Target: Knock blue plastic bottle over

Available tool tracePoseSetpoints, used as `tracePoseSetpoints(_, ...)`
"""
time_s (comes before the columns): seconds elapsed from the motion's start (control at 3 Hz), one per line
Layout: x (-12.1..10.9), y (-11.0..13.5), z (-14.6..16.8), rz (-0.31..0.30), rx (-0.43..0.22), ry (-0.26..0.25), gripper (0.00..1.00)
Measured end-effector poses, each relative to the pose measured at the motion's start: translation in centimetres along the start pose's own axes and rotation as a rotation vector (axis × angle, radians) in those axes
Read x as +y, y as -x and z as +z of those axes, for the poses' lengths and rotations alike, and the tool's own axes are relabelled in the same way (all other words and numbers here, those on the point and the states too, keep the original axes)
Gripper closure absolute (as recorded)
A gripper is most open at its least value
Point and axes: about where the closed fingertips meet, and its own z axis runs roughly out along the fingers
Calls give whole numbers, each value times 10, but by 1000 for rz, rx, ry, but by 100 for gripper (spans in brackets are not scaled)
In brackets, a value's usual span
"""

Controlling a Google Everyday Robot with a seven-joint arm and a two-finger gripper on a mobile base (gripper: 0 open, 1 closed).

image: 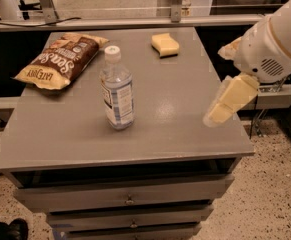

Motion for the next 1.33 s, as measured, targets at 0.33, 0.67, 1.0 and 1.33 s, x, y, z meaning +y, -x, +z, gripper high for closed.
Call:
tracePoseSetpoints(0.33, 7, 35, 33, 20, -184, 40, 0)
tracePoseSetpoints(0.67, 20, 66, 65, 37, -369, 81, 0)
tracePoseSetpoints(1.0, 28, 99, 90, 46, -524, 114, 0)
tracePoseSetpoints(1.33, 30, 128, 109, 57, -641, 139, 0)
